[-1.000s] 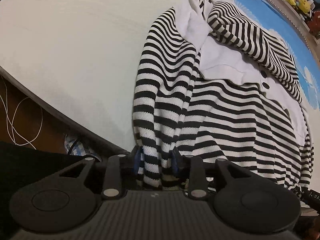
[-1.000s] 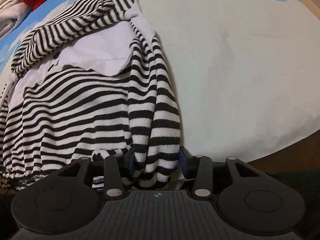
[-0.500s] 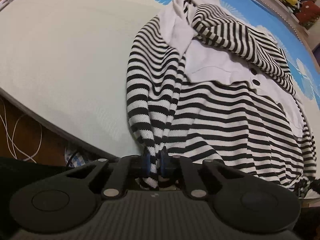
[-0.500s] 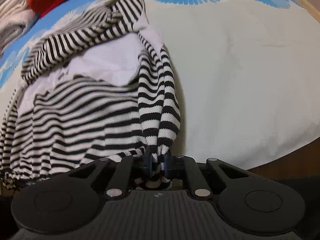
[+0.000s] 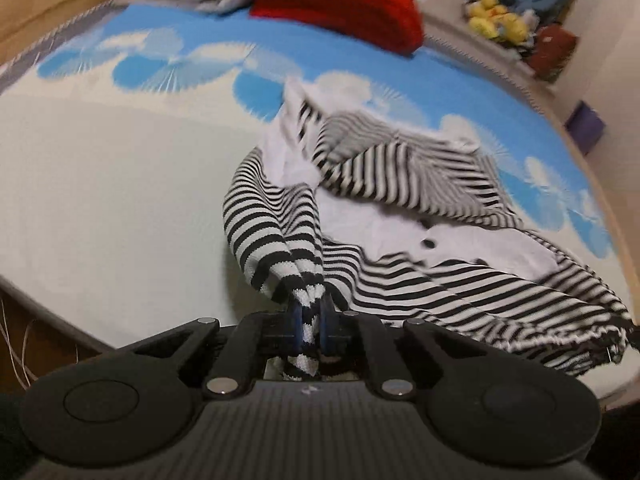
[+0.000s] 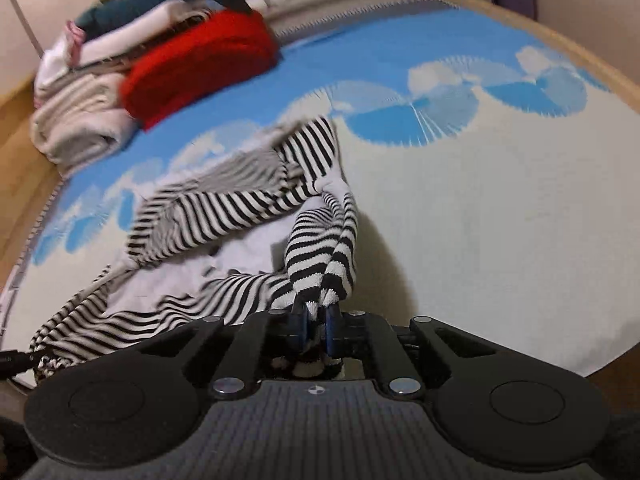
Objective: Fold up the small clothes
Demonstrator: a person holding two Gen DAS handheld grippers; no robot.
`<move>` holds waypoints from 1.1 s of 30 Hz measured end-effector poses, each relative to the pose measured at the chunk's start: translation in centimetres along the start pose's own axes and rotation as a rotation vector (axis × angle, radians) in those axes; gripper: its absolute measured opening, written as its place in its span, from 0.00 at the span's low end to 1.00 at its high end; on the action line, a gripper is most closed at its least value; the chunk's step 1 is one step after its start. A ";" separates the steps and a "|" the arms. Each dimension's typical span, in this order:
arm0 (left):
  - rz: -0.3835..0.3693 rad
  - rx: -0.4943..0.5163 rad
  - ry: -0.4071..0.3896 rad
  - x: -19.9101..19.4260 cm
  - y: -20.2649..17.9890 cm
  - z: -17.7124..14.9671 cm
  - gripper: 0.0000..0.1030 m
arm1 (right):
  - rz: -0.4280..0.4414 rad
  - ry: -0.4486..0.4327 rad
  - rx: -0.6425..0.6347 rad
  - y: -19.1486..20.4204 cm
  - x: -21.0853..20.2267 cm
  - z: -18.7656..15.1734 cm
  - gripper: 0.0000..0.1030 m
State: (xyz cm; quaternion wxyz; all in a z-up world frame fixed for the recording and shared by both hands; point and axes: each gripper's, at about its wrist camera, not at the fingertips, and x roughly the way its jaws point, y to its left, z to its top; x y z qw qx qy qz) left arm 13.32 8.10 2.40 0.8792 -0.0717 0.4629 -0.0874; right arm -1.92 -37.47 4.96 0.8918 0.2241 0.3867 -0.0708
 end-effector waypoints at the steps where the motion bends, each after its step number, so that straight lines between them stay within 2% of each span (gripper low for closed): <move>1: -0.010 0.023 -0.014 -1.1 0.0 0.0 0.07 | 0.011 -0.002 -0.007 0.0 -0.8 0.0 0.07; 4: -0.071 0.069 -0.042 -4.8 0.8 -1.2 0.07 | 0.048 -0.004 -0.041 -0.3 -4.1 -0.3 0.07; 8: -0.156 0.071 -0.025 -8.4 2.3 -3.0 0.07 | 0.121 0.013 -0.036 -1.0 -9.2 -1.2 0.07; 12: -0.212 0.036 0.006 -8.4 3.3 -2.2 0.07 | 0.125 0.055 -0.027 -0.9 -10.0 -1.0 0.07; 16: -0.185 0.040 0.022 -3.4 2.8 2.2 0.08 | 0.101 0.082 0.007 -0.7 -5.3 2.0 0.07; 18: -0.167 0.062 0.029 0.9 1.8 5.8 0.08 | 0.068 0.073 -0.003 -0.2 -1.4 4.7 0.07; 21: -0.111 0.022 0.073 7.9 0.9 11.0 0.09 | 0.043 0.086 -0.027 1.0 5.3 9.0 0.08; 22: -0.105 0.008 0.098 10.4 0.8 12.6 0.11 | 0.036 0.084 -0.031 1.3 7.6 10.3 0.10; 23: -0.105 -0.017 0.126 12.2 1.0 13.7 0.20 | 0.011 0.078 -0.027 1.3 10.0 11.6 0.12; 24: -0.103 -0.067 0.153 13.8 1.6 14.6 0.30 | -0.028 0.074 -0.012 1.2 11.9 12.6 0.22; 25: -0.101 -0.118 0.160 14.7 2.3 14.9 0.35 | -0.084 0.073 0.018 0.7 13.6 13.4 0.29; 27: -0.136 -0.186 0.125 15.1 3.8 14.6 0.57 | -0.134 0.044 0.064 -0.2 15.1 13.9 0.30; 28: -0.161 -0.199 0.121 15.0 4.3 14.1 0.60 | -0.114 0.026 0.073 -0.5 15.3 13.8 0.30; 29: -0.157 -0.197 0.159 15.2 4.3 13.9 0.61 | -0.072 0.006 0.064 -0.7 15.3 13.3 0.31; 30: -0.164 -0.170 0.169 15.0 4.1 13.9 0.61 | -0.026 -0.012 0.044 -0.9 15.2 12.6 0.33; 31: -0.189 -0.122 0.141 14.5 3.5 13.9 0.61 | 0.005 -0.014 0.018 -1.2 15.3 11.7 0.36; 33: -0.217 -0.021 0.116 13.9 2.6 14.1 0.63 | 0.008 0.056 -0.013 -0.9 16.0 11.0 0.38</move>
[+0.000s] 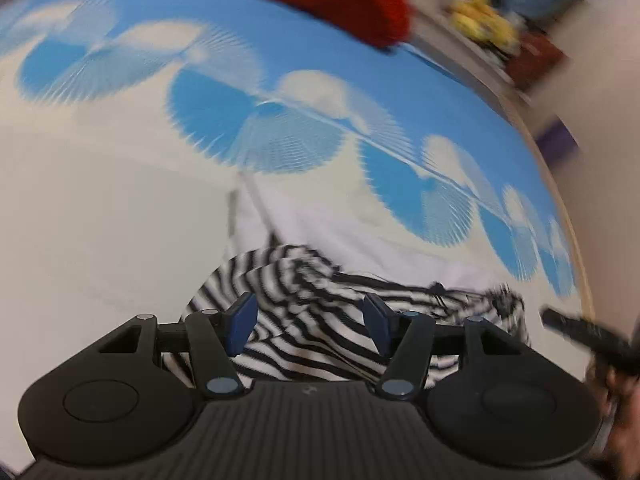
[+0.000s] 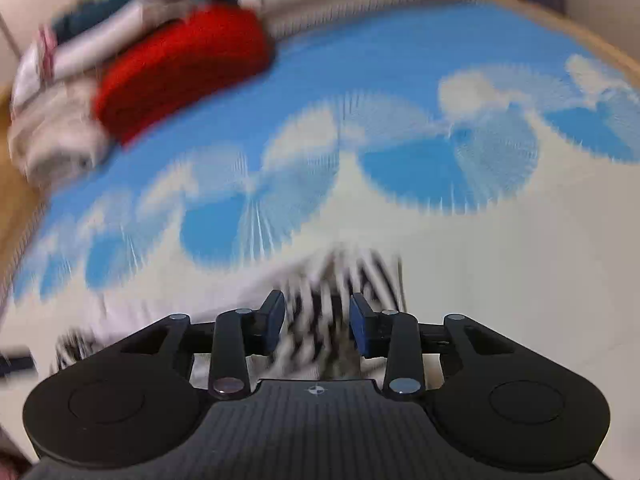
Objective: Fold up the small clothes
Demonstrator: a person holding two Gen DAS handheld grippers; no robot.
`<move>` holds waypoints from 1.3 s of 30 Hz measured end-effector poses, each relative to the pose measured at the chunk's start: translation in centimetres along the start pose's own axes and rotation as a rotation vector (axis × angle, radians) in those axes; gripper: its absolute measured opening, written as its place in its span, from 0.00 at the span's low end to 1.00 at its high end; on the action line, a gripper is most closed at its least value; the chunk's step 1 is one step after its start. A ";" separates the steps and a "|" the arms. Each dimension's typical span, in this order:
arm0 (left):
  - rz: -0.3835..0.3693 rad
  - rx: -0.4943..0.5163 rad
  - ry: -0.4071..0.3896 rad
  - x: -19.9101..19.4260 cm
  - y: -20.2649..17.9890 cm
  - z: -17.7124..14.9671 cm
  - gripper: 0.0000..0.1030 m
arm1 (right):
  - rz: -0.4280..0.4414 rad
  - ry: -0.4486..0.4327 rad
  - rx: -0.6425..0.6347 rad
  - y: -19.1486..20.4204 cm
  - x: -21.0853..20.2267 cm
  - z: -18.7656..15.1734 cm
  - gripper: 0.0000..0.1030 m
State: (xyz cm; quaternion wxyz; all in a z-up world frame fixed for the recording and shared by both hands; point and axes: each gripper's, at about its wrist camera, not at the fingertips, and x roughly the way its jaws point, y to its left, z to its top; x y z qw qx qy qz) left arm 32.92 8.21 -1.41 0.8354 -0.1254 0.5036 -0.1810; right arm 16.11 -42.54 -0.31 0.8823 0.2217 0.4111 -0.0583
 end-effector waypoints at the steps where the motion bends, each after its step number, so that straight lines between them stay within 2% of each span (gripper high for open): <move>1: -0.007 0.028 0.009 0.2 -0.2 0.0 0.63 | 0.034 -0.011 -0.035 0.4 -0.1 -0.4 0.39; 3: -0.009 0.073 0.045 1.2 -0.8 -0.2 0.63 | 0.038 0.005 -0.130 1.3 0.4 -0.8 0.41; 6: -0.009 0.157 0.099 2.8 -2.5 -0.8 0.63 | 0.082 0.100 -0.243 2.7 1.9 -1.6 0.42; 8: -0.049 0.162 0.133 3.7 -3.3 -1.5 0.67 | 0.116 0.158 -0.291 3.6 2.9 -2.6 0.44; 9: -0.063 0.157 0.142 4.2 -3.6 -1.6 0.70 | 0.131 0.176 -0.304 3.9 3.2 -3.0 0.48; 11: -0.072 0.161 0.154 5.3 -4.3 -1.9 0.68 | 0.140 0.218 -0.324 4.5 4.5 -3.8 0.51; 13: -0.026 0.184 0.138 6.4 -4.9 -1.9 0.43 | 0.102 0.213 -0.385 5.8 5.4 -4.3 0.49; 14: -0.002 0.184 0.121 7.1 -5.2 -1.6 0.18 | 0.085 0.187 -0.417 6.2 5.4 -4.3 0.41; 15: 0.008 0.175 0.101 7.4 -5.0 -1.2 0.09 | 0.068 0.152 -0.446 6.7 5.5 -4.2 0.16; 16: 0.025 0.158 0.064 7.4 -4.8 -0.8 0.07 | 0.072 0.117 -0.449 7.1 5.4 -3.7 0.06; 17: 0.041 0.130 0.009 7.1 -4.5 -0.2 0.06 | 0.084 0.085 -0.422 7.2 5.3 -3.1 0.05; 20: 0.014 0.022 -0.165 6.0 -4.1 1.6 0.05 | 0.090 -0.071 -0.346 8.0 4.3 -1.1 0.03; 22: 0.008 0.004 -0.275 5.5 -4.7 2.7 0.05 | 0.087 -0.205 -0.311 8.6 3.5 -0.1 0.02; 23: 0.014 0.006 -0.301 5.6 -5.1 3.1 0.05 | 0.082 -0.262 -0.298 8.9 3.3 0.4 0.02; 24: 0.030 0.001 -0.303 5.9 -5.4 3.5 0.06 | 0.075 -0.281 -0.287 9.1 3.6 0.8 0.02; 29: 0.119 -0.094 -0.170 9.8 -4.7 4.3 0.08 | -0.013 -0.187 -0.284 9.8 7.9 1.9 0.02; 31: 0.151 -0.110 -0.134 10.7 -4.3 4.7 0.23 | -0.049 -0.143 -0.306 10.3 9.8 1.9 0.04; 32: 0.159 -0.115 -0.097 11.1 -3.9 5.0 0.43 | -0.068 -0.095 -0.322 10.5 11.0 1.8 0.05; 33: 0.134 -0.116 -0.062 11.3 -3.3 4.9 0.52 | -0.081 -0.028 -0.331 10.4 12.2 1.5 0.09; 34: 0.101 -0.129 -0.041 11.1 -2.8 5.0 0.52 | -0.088 0.029 -0.330 10.3 13.2 1.2 0.13; 35: 0.075 -0.156 -0.051 10.4 -1.9 5.2 0.52 | -0.091 0.063 -0.312 10.0 13.5 1.1 0.13; 36: 0.052 -0.181 -0.087 9.3 -1.1 5.5 0.52 | -0.074 0.060 -0.292 9.8 13.2 1.2 0.14; 39: 0.011 -0.232 -0.201 6.3 1.3 5.8 0.50 | -0.033 -0.042 -0.250 8.9 10.3 2.4 0.22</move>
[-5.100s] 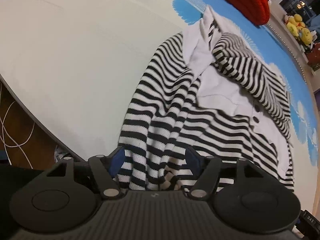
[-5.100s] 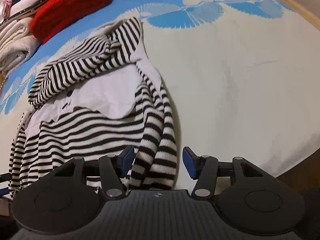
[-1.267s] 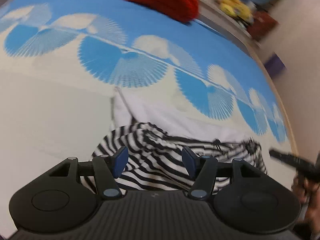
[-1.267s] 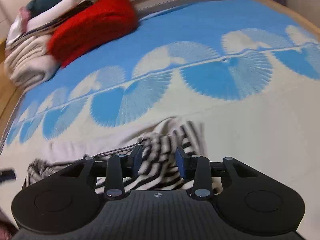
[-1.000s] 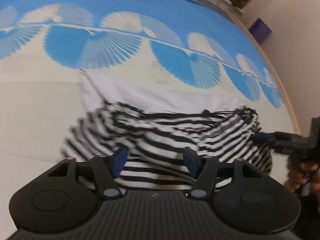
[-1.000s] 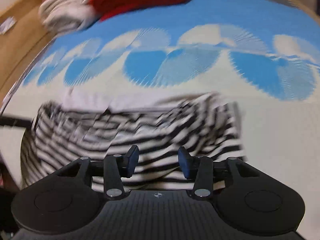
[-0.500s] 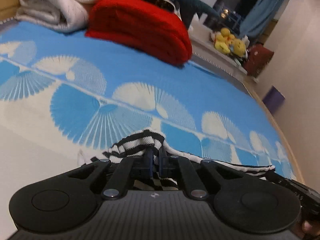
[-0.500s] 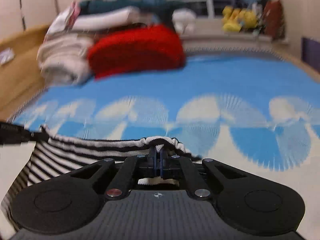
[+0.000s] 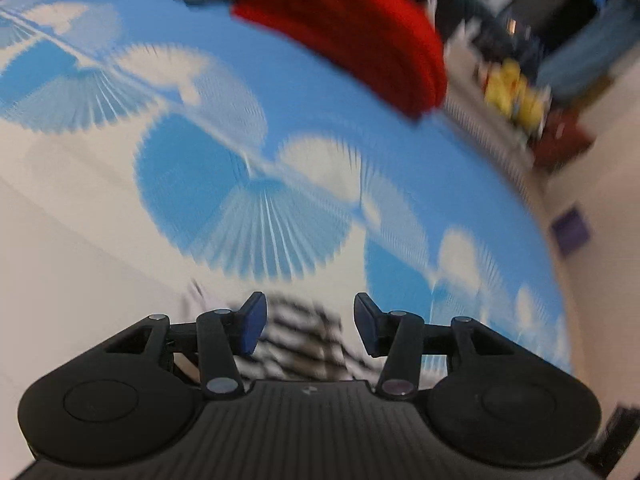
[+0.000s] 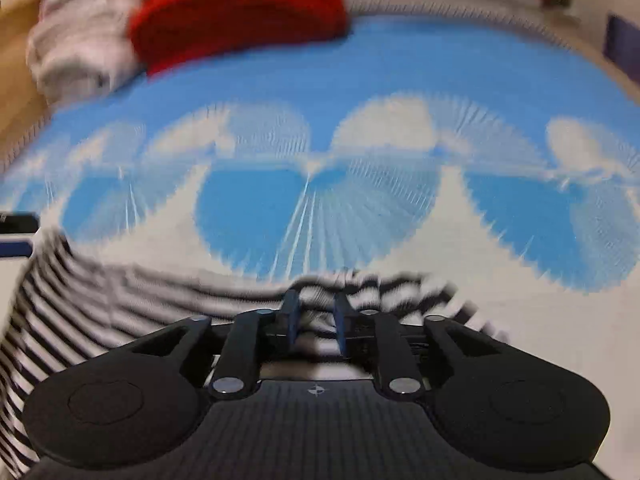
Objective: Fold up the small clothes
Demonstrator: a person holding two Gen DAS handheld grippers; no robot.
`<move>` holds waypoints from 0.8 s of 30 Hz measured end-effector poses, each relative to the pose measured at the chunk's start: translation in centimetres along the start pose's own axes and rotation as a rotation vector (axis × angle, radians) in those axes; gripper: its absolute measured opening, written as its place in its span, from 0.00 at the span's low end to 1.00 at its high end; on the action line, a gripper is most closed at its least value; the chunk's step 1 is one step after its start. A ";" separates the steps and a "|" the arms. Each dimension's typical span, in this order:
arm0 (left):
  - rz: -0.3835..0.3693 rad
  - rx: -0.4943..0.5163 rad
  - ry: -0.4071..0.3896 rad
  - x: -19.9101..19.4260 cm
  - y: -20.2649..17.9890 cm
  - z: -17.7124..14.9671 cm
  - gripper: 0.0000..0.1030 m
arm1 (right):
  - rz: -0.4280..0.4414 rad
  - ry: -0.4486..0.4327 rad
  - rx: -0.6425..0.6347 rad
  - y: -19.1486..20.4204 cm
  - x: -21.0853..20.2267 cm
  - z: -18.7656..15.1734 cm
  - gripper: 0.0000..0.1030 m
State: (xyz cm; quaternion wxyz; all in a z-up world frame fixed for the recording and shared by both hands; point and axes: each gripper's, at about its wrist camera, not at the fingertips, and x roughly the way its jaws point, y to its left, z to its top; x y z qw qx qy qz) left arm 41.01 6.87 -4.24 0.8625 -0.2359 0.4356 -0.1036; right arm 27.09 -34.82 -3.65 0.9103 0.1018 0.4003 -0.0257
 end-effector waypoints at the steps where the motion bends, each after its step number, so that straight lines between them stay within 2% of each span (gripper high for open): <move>1: -0.003 -0.014 -0.015 -0.6 0.7 0.4 0.50 | -0.002 -0.053 0.024 -0.8 -1.3 0.5 0.28; 2: 0.000 -0.018 -0.012 -0.8 1.3 0.7 0.50 | -0.008 -0.090 0.049 -1.5 -2.4 0.8 0.33; 3: 0.010 -0.010 0.007 -0.7 1.8 0.8 0.50 | -0.017 -0.115 0.072 -2.4 -3.1 0.9 0.45; 4: 0.024 0.008 0.041 -0.3 2.1 0.7 0.50 | -0.030 -0.123 0.090 -3.4 -3.7 1.0 0.52; 5: 0.044 0.036 0.089 0.4 2.3 0.4 0.51 | -0.041 -0.104 0.098 -4.4 -3.6 1.1 0.54; 8: 0.101 0.145 0.185 2.2 1.8 -0.9 0.51 | -0.050 0.047 0.097 -6.3 -2.0 0.4 0.55; 10: 0.132 0.202 0.194 3.0 1.3 -1.5 0.51 | -0.075 0.125 0.067 -6.6 -0.8 -0.2 0.55; 12: 0.145 0.208 0.189 3.5 1.1 -1.7 0.49 | -0.086 0.159 0.010 -5.8 0.1 -0.7 0.54; 13: 0.141 0.205 0.186 3.8 1.2 -1.7 0.43 | -0.090 0.159 -0.021 -5.3 0.5 -0.8 0.52; 14: 0.137 0.207 0.184 3.8 1.2 -2.1 0.26 | -0.099 0.157 -0.041 -5.0 0.8 -0.9 0.50; 15: 0.138 0.212 0.185 3.9 1.2 -2.2 0.10 | -0.101 0.155 -0.049 -4.8 1.1 -0.9 0.33; 16: 0.142 0.220 0.183 4.0 1.0 -2.2 0.05 | -0.084 0.160 -0.044 -4.8 1.3 -0.9 0.12; 17: 0.159 0.228 0.159 3.8 0.7 -2.0 0.03 | -0.071 0.157 -0.026 -4.8 1.4 -0.8 0.07; 18: 0.197 0.224 0.101 3.2 0.5 -1.7 0.02 | -0.085 0.127 0.000 -5.0 1.2 -0.5 0.05; 19: 0.230 0.207 0.016 2.1 0.4 -1.3 0.02 | -0.103 0.072 0.040 -5.5 0.2 0.2 0.03; 20: 0.216 0.186 -0.062 0.9 0.3 -0.9 0.02 | -0.091 -0.011 0.104 -6.0 -0.8 0.7 0.02; 21: 0.205 0.184 -0.090 0.5 0.3 -0.8 0.02 | -0.062 -0.094 0.149 -6.2 -2.0 1.2 0.02; 22: 0.208 0.207 -0.075 0.8 0.1 -0.8 0.02 | -0.060 -0.154 0.144 -6.0 -2.7 1.5 0.02; 23: 0.234 0.236 -0.022 1.8 0.0 -1.2 0.02 | -0.096 -0.169 0.097 -5.5 -2.6 1.5 0.03; 24: 0.269 0.251 0.037 2.9 0.0 -1.7 0.03 | -0.127 -0.129 0.056 -5.1 -1.7 1.3 0.03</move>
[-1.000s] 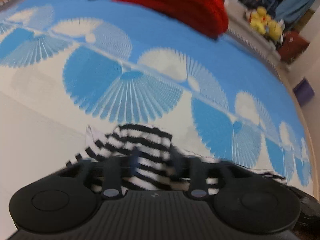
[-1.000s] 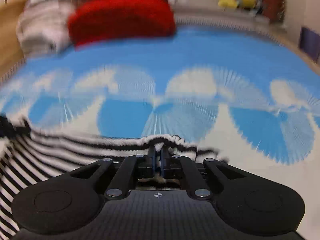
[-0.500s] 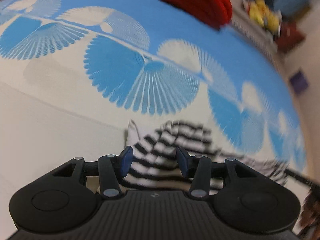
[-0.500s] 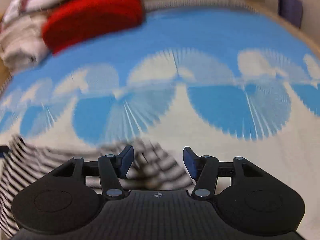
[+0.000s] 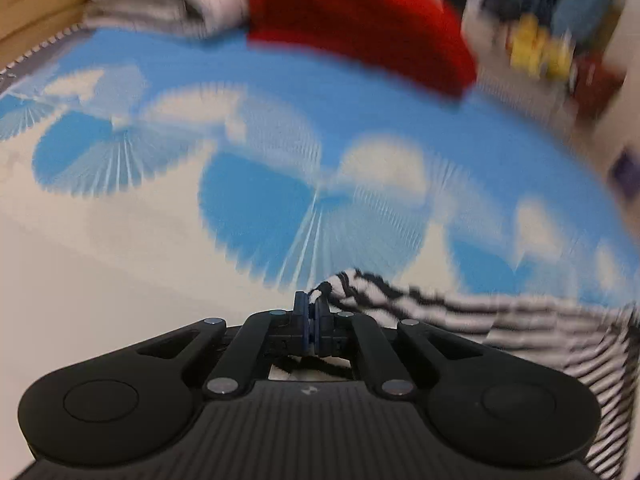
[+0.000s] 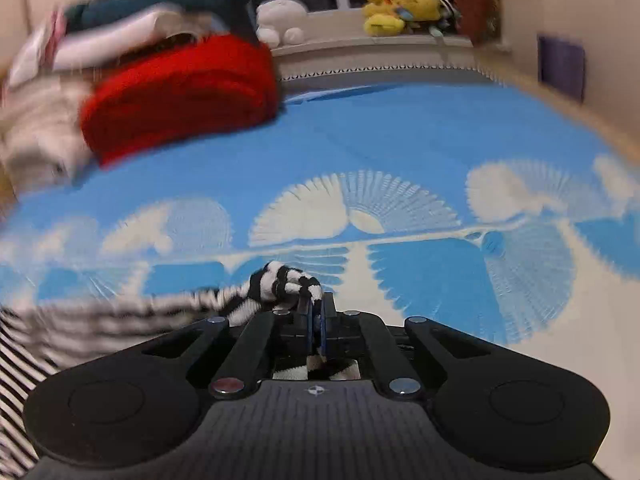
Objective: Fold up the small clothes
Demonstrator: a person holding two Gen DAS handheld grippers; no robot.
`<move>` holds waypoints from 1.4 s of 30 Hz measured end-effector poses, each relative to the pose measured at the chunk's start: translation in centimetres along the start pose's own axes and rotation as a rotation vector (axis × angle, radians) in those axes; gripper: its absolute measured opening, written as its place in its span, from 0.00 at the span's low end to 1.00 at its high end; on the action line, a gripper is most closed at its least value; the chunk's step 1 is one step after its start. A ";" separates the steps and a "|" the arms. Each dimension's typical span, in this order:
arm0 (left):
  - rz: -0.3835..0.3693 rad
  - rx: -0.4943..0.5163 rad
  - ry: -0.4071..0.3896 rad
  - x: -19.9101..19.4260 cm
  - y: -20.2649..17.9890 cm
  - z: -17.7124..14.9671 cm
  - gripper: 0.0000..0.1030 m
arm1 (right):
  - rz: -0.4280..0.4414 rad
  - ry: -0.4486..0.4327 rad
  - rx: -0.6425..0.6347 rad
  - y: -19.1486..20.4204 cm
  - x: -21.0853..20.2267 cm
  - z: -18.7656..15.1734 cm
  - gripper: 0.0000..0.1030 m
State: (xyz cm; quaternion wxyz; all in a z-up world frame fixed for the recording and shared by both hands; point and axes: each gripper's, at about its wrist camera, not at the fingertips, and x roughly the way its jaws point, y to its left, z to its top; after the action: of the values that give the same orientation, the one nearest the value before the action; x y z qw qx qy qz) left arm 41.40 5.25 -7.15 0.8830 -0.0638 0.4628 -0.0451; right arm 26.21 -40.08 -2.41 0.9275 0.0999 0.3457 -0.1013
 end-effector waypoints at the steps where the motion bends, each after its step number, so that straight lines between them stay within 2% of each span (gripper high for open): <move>1: 0.019 0.014 0.059 1.0 -0.2 -0.4 0.04 | -0.016 0.072 -0.017 0.2 1.3 -0.6 0.03; 2: 0.032 0.015 0.101 1.6 -0.2 -0.6 0.10 | -0.031 0.167 -0.016 0.2 2.8 -1.5 0.04; 3: 0.035 0.005 0.107 1.5 0.1 -0.6 0.15 | -0.046 0.253 -0.009 0.2 4.1 -2.3 0.08; 4: 0.029 -0.012 0.095 1.0 0.4 -0.4 0.20 | -0.063 0.279 -0.005 0.2 4.6 -2.8 0.10; 5: 0.009 -0.038 0.076 0.2 0.9 -0.2 0.30 | -0.075 0.262 0.002 0.2 4.3 -2.9 0.13; 6: -0.016 -0.063 0.060 -0.5 1.4 0.0 0.32 | -0.079 0.235 0.008 0.3 3.6 -2.7 0.16; 10: -0.103 -0.163 0.060 -3.2 3.6 -0.2 0.32 | -0.026 0.132 0.052 -0.3 -0.6 -2.2 0.29; 12: -0.114 -0.231 0.087 -4.9 4.5 -0.4 0.32 | -0.011 0.125 0.080 -1.1 -2.6 -1.4 0.29; 14: -0.112 -0.272 0.095 -7.2 5.3 -0.7 0.32 | 0.017 0.144 0.170 -2.8 -4.1 -0.3 0.29; 17: -0.114 -0.228 0.095 -10.4 6.0 -2.0 0.32 | 0.088 0.163 0.296 -4.9 -7.6 -0.9 0.29; 20: -0.115 -0.144 0.123 -12.4 6.8 -4.9 0.32 | 0.100 0.189 0.293 -6.2 -10.9 -3.3 0.33; 23: -0.096 -0.122 0.182 -12.0 8.2 -8.3 0.32 | 0.054 0.238 0.262 -7.6 -12.3 -6.5 0.38; 26: -0.105 -0.238 0.284 -10.1 10.0 -10.8 0.32 | 0.061 0.354 0.353 -9.2 -11.4 -9.6 0.40; 28: -0.130 -0.251 0.269 -9.8 10.1 -11.0 0.33 | 0.086 0.373 0.410 -9.7 -11.2 -10.4 0.40; 31: -0.073 -0.227 0.299 -8.9 9.6 -11.4 0.37 | 0.062 0.385 0.394 -9.2 -10.7 -11.0 0.44; 34: -0.015 -0.292 0.371 -7.5 9.8 -12.0 0.38 | 0.075 0.451 0.383 -8.8 -9.7 -11.6 0.47; 37: 0.003 -0.326 0.386 -7.1 9.6 -12.3 0.37 | 0.047 0.473 0.328 -8.2 -9.0 -11.8 0.51; 39: -0.007 -0.287 0.395 -6.9 8.7 -12.4 0.35 | 0.041 0.513 0.308 -7.9 -8.5 -12.3 0.51; 40: -0.008 -0.268 0.394 -7.0 8.3 -12.3 0.33 | 0.051 0.529 0.289 -7.7 -8.4 -12.5 0.47; 41: -0.010 -0.260 0.391 -7.0 8.2 -12.2 0.26 | 0.056 0.521 0.264 -7.5 -8.5 -12.4 0.39; 42: -0.014 -0.260 0.381 -7.1 8.1 -12.1 0.08 | 0.051 0.492 0.232 -7.2 -8.9 -12.2 0.15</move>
State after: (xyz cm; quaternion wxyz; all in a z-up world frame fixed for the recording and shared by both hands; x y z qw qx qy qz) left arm 27.55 13.38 -9.48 0.7637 -0.1704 0.6227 -0.0023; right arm 10.19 -42.81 -6.42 0.8003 0.2359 0.5440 -0.0893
